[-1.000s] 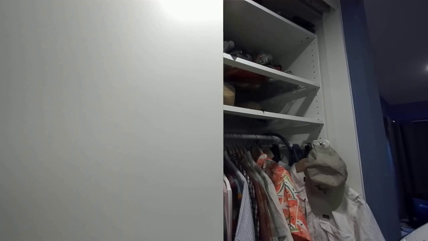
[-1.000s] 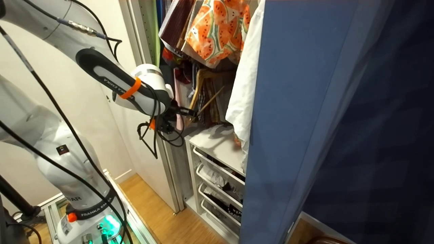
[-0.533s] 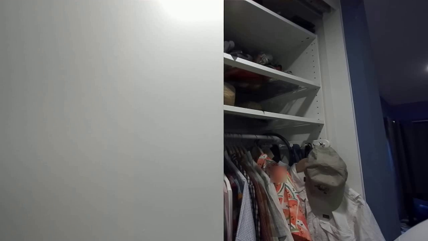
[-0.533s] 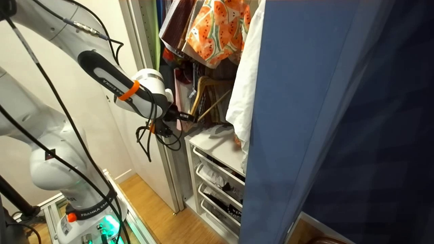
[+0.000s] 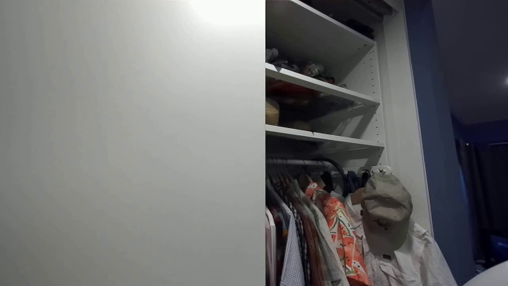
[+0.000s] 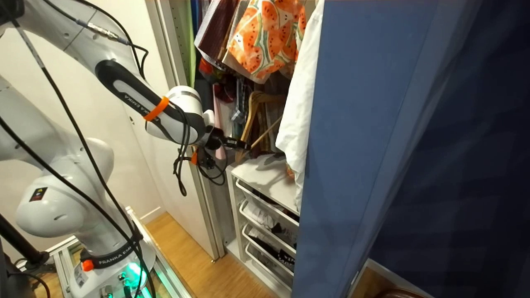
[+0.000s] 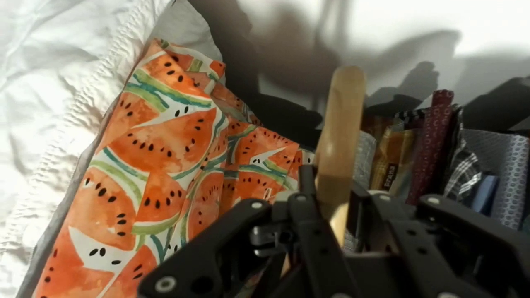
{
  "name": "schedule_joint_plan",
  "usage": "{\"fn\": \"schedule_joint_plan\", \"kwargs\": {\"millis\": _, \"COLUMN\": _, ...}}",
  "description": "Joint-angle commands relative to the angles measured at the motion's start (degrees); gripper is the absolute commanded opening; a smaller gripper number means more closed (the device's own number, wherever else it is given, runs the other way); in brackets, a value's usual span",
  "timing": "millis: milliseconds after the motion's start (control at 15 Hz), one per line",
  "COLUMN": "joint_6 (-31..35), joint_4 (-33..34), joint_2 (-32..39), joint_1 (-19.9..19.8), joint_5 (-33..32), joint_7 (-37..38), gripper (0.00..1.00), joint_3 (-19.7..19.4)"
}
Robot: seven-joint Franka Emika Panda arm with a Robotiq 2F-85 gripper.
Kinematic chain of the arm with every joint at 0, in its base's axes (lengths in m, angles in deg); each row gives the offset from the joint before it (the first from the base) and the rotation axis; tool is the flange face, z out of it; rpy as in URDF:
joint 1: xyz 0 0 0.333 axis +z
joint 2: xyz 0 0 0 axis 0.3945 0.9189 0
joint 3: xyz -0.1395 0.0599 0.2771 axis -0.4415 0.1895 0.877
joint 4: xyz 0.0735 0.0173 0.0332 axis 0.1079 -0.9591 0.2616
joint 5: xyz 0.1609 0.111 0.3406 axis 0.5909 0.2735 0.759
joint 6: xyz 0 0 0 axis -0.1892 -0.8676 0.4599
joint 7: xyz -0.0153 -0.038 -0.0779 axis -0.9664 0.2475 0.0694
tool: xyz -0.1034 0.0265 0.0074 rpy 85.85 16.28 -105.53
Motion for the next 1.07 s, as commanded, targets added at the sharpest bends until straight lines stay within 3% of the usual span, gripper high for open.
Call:
{"fn": "schedule_joint_plan", "kwargs": {"millis": 0, "joint_6": -2.2, "joint_4": 0.1, "joint_2": -3.6, "joint_1": -4.4, "joint_5": -1.0, "joint_7": 9.0, "gripper": 0.04, "joint_3": 7.5}}
{"fn": "schedule_joint_plan", "kwargs": {"millis": 133, "joint_6": -2.6, "joint_4": 0.2, "joint_2": -4.5, "joint_1": -7.9, "joint_5": 1.6, "joint_7": 11.7, "gripper": 0.04, "joint_3": 12.0}}
{"fn": "schedule_joint_plan", "kwargs": {"millis": 400, "joint_6": -0.6, "joint_4": 0.3, "joint_2": -5.6, "joint_1": -18.7, "joint_5": 7.8, "joint_7": 16.9, "gripper": 0.04, "joint_3": 21.2}}
{"fn": "schedule_joint_plan", "kwargs": {"millis": 467, "joint_6": -2.2, "joint_4": 0.3, "joint_2": -3.4, "joint_1": -14.2, "joint_5": 5.8, "joint_7": 13.1, "gripper": 0.04, "joint_3": 17.3}}
{"fn": "schedule_joint_plan", "kwargs": {"millis": 533, "joint_6": -2.2, "joint_4": 0.3, "joint_2": -3.3, "joint_1": -15.5, "joint_5": 5.9, "joint_7": 13.4, "gripper": 0.16, "joint_3": 18.3}}
{"fn": "schedule_joint_plan", "kwargs": {"millis": 667, "joint_6": -2.2, "joint_4": 0.3, "joint_2": -3.0, "joint_1": -15.2, "joint_5": 5.9, "joint_7": 13.2, "gripper": 0.16, "joint_3": 18.1}}
{"fn": "schedule_joint_plan", "kwargs": {"millis": 733, "joint_6": -2.2, "joint_4": 0.3, "joint_2": -3.0, "joint_1": -15.1, "joint_5": 5.9, "joint_7": 13.2, "gripper": 0.04, "joint_3": 18.0}}
{"fn": "schedule_joint_plan", "kwargs": {"millis": 800, "joint_6": -2.3, "joint_4": 0.3, "joint_2": -4.2, "joint_1": -14.3, "joint_5": 5.3, "joint_7": 14.0, "gripper": 0.04, "joint_3": 17.9}}
{"fn": "schedule_joint_plan", "kwargs": {"millis": 1000, "joint_6": -0.5, "joint_4": 0.3, "joint_2": -6.6, "joint_1": -10.2, "joint_5": -4.1, "joint_7": 21.9, "gripper": 0.04, "joint_3": 13.2}}
